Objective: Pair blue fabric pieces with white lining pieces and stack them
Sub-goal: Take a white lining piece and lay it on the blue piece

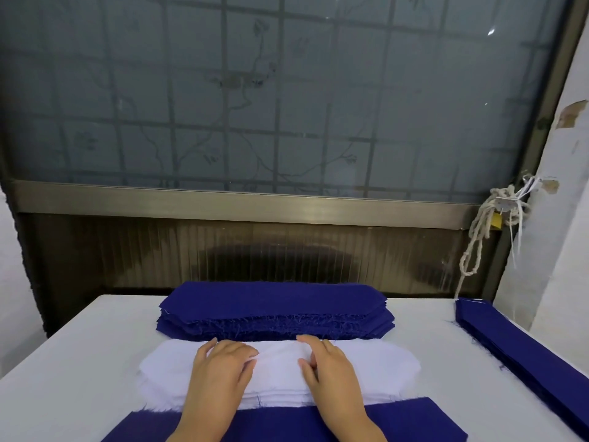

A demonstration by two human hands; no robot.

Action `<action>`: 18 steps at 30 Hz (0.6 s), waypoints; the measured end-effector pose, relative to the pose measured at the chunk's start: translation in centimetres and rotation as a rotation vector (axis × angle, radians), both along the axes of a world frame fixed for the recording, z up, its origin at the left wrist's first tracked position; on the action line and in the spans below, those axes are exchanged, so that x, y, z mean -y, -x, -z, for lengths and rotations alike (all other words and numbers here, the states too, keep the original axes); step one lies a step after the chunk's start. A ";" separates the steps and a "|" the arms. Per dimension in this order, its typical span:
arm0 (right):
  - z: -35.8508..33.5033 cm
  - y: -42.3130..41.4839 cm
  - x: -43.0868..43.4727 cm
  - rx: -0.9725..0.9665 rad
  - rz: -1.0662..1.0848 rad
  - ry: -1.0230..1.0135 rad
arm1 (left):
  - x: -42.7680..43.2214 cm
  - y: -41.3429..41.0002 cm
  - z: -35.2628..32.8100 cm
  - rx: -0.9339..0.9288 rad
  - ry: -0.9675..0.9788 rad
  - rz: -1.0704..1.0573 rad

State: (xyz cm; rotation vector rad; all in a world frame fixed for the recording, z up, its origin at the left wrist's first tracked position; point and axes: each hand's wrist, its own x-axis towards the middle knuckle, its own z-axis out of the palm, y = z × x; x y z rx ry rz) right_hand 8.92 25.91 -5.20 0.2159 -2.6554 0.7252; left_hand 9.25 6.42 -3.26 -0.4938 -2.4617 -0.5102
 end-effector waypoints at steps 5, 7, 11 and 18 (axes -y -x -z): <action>-0.1 0.2 0.1 0.023 0.029 0.010 | 0.1 0.3 0.0 0.152 -0.022 0.048; -0.1 0.2 0.1 0.006 0.010 -0.002 | 0.0 0.2 0.0 0.158 -0.007 0.074; 0.0 0.0 0.0 -0.022 -0.025 -0.036 | -0.1 0.1 -0.3 0.098 -0.027 0.098; -0.4 -0.2 0.0 -0.026 -0.018 -0.009 | 0.5 0.4 0.3 0.038 0.043 -0.009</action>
